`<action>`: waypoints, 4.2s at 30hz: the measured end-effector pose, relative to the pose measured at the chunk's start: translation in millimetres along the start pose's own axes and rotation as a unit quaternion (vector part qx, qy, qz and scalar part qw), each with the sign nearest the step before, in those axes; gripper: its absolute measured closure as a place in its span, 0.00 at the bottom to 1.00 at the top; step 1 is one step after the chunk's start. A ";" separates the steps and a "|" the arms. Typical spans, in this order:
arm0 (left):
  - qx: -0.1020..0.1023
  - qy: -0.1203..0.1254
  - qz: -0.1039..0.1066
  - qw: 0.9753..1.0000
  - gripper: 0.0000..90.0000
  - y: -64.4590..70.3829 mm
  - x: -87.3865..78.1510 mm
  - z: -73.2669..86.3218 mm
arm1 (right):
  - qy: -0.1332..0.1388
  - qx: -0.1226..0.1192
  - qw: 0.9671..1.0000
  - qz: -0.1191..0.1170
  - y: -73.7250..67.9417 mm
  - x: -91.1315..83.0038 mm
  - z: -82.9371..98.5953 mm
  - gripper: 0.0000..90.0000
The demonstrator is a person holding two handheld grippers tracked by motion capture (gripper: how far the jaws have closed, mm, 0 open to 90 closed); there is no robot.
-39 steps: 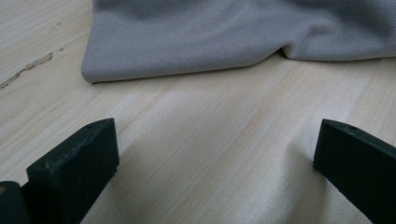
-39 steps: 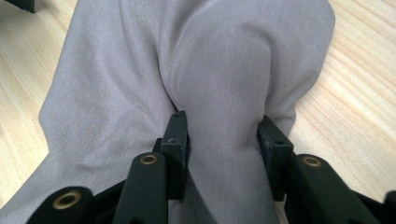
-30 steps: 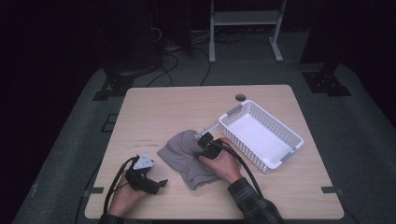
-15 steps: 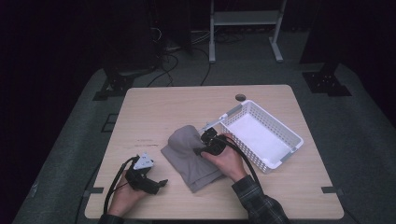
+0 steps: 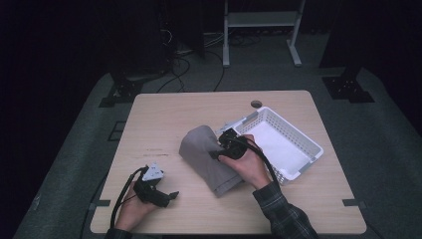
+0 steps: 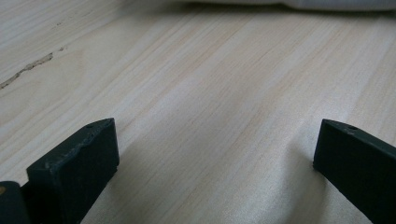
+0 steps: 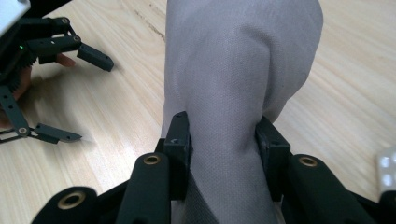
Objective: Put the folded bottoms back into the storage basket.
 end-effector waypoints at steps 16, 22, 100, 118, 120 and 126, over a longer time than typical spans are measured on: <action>0.000 0.001 -0.001 1.000 0.00 0.0 0.1 -0.2 | 0.016 -0.006 1.000 0.019 6.4 -45.9 -18.7 0.70; -0.001 0.002 -0.001 1.000 0.00 0.0 0.2 -0.3 | 0.019 -0.005 0.999 0.030 15.8 -66.2 -20.1 0.70; -0.001 0.000 -0.001 1.000 0.00 0.0 0.3 -0.1 | -0.013 0.035 0.997 0.063 153.2 -123.0 58.9 0.69; -0.001 0.000 -0.001 1.000 0.00 0.1 0.3 -0.1 | -0.027 0.045 0.997 0.058 166.5 -98.7 74.5 0.68; -0.001 0.000 -0.001 1.000 0.00 0.1 0.2 -0.1 | -0.029 0.047 0.997 0.057 167.4 -96.5 75.4 0.67; -0.001 0.000 -0.001 1.000 0.00 0.1 0.2 -0.1 | -0.040 0.044 0.996 0.061 171.3 -89.9 79.1 0.66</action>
Point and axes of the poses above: each handheld gripper's, and its own axes: x roughly forward along the jaws, z roughly out of its underside, y roughly to its right, the point moved 9 cm from there along x, roughly forward along the jaws, and after that the axes turned 9 degrees about -z, right-handed, at the moved point
